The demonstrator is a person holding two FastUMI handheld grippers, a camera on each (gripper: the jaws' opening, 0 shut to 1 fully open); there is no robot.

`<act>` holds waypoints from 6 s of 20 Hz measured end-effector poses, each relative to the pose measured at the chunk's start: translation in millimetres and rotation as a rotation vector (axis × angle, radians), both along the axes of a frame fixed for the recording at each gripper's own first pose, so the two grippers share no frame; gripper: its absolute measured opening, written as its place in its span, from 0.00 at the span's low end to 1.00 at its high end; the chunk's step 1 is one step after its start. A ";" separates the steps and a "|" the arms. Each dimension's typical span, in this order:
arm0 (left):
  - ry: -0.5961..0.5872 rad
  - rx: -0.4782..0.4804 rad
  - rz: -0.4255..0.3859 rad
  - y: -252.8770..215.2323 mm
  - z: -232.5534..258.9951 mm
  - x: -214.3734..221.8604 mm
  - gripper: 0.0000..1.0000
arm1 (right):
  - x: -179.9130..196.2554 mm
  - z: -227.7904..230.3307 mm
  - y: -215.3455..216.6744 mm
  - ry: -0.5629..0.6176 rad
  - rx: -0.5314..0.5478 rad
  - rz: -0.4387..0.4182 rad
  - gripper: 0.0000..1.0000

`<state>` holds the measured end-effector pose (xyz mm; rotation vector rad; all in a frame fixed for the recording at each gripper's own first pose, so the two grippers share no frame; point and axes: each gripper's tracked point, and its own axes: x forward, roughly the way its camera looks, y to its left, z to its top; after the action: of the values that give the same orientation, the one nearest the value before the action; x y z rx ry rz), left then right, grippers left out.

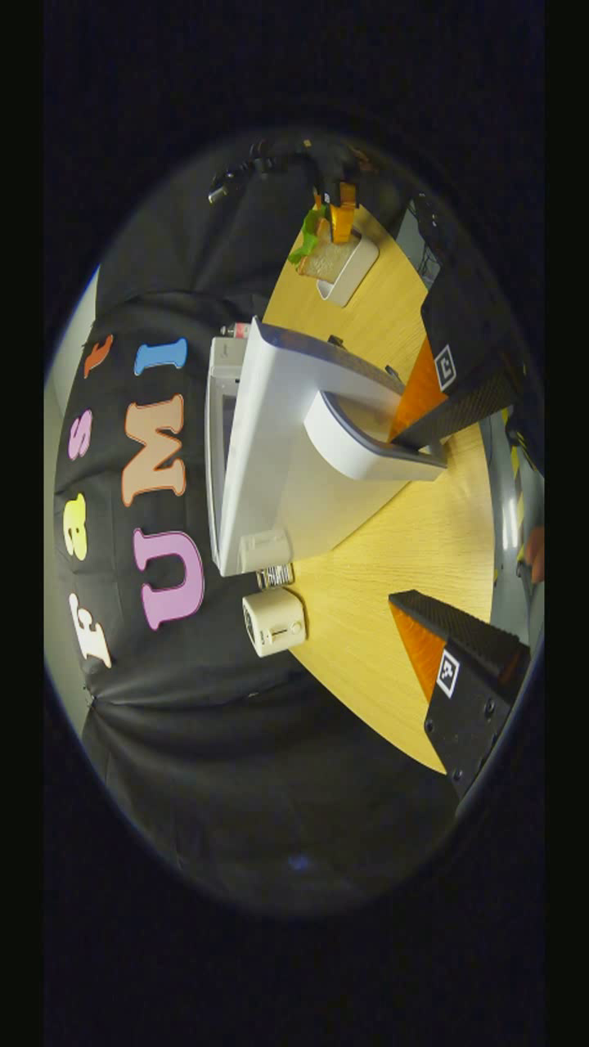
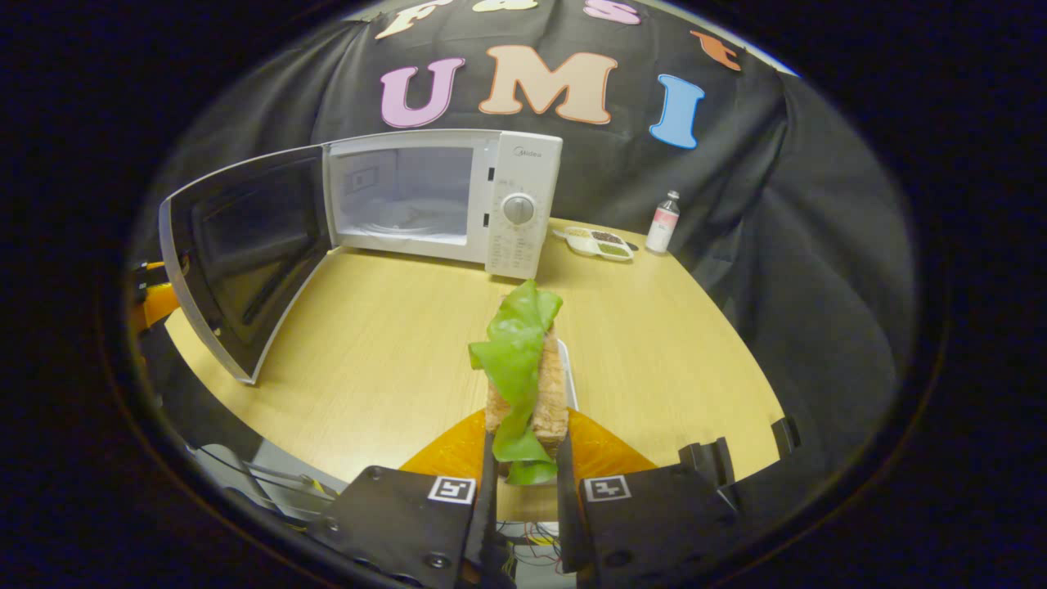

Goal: Open the microwave oven with the left hand, put the food in, and close the microwave oven.

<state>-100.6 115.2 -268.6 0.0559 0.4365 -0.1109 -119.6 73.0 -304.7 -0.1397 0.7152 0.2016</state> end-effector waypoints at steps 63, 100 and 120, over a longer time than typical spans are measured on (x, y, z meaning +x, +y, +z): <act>-0.209 -0.167 0.549 67.4 181.4 -93.2 0.94 | 320.0 -6.0 331.0 0.044 0.925 -0.509 0.32; -0.212 -0.020 0.320 69.3 165.5 -49.9 0.94 | 240.5 83.1 246.7 -0.349 0.334 0.001 0.99; -0.047 -0.126 0.100 12.1 54.4 -5.0 0.01 | 150.2 245.9 57.3 -0.517 0.242 0.000 0.90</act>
<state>-105.6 127.3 -214.2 -0.0874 0.3840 -0.0386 30.6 130.3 -58.9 0.0407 0.1736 0.2379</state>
